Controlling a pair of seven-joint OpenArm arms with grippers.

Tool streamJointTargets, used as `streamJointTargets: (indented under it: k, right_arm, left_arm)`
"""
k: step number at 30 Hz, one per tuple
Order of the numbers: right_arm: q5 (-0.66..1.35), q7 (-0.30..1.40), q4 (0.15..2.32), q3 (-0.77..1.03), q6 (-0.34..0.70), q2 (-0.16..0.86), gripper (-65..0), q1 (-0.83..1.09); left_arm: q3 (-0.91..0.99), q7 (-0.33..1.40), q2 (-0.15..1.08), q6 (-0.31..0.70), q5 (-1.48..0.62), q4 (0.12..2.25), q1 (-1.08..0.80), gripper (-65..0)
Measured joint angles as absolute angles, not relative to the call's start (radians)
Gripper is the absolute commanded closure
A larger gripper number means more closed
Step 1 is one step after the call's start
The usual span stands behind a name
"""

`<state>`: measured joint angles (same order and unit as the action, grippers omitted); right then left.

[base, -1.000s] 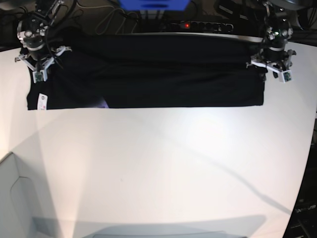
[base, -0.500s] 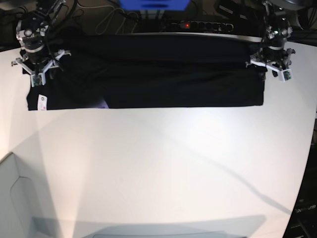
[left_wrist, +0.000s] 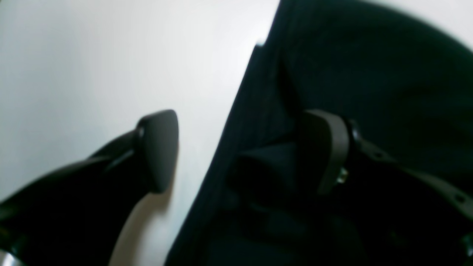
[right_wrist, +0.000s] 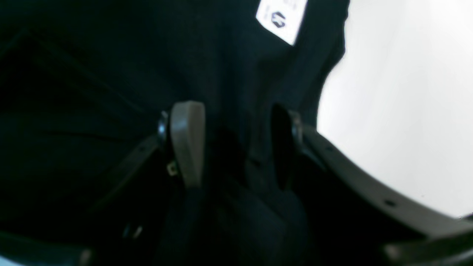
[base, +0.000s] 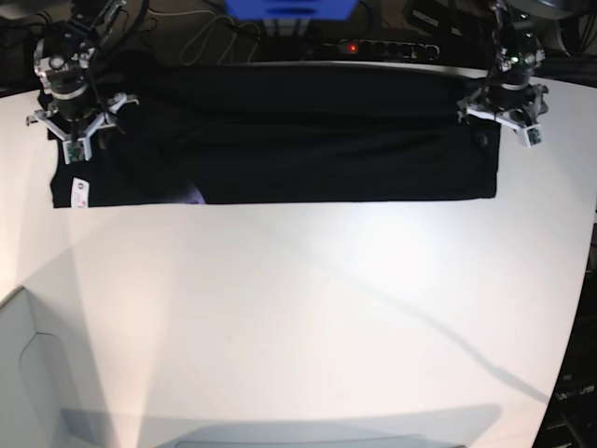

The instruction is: Fold the T-shirt properly

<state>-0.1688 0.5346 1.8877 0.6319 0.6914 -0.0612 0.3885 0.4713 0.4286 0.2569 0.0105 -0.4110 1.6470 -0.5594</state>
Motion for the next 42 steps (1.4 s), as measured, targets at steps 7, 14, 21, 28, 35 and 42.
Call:
streamJointTargets:
  k: [7, 14, 21, 28, 35, 42]
  right_arm:
    - [-0.169, 0.532, 1.887, 0.628, 0.691, -0.073, -29.7, 0.386]
    - [-0.169, 0.532, 1.887, 0.627, 0.691, -0.075, -29.7, 0.387]
    - [-0.17, 0.534, 1.809, 0.631, 0.691, -0.075, -29.7, 0.344]
    - [-0.149, 0.488, 1.705, 0.633, 0.688, -0.053, -29.7, 0.308]
    - [-0.135, 0.471, 1.66, 0.638, 0.688, -0.046, -29.7, 0.273]
    - [-0.135, 0.47, 1.662, 0.633, 0.688, -0.046, -29.7, 0.273]
  left_arm:
    - [0.43, 0.374, 0.257, 0.007, -0.419, 1.616, -0.554, -41.0]
    - [0.424, 0.357, 0.246, 0.026, -0.427, 1.576, -0.522, -17.1]
    - [0.428, 0.358, 0.243, 0.027, -0.427, 1.562, -0.498, -0.2]
    - [0.429, 0.418, 0.237, 0.004, -0.406, 1.637, -0.523, 0.0]
    - [0.429, 0.435, 0.205, 0.001, -0.403, 1.889, -0.59, 0.0]
    - [0.294, 0.434, 0.135, -0.004, -0.389, 1.988, -0.601, 0.0]
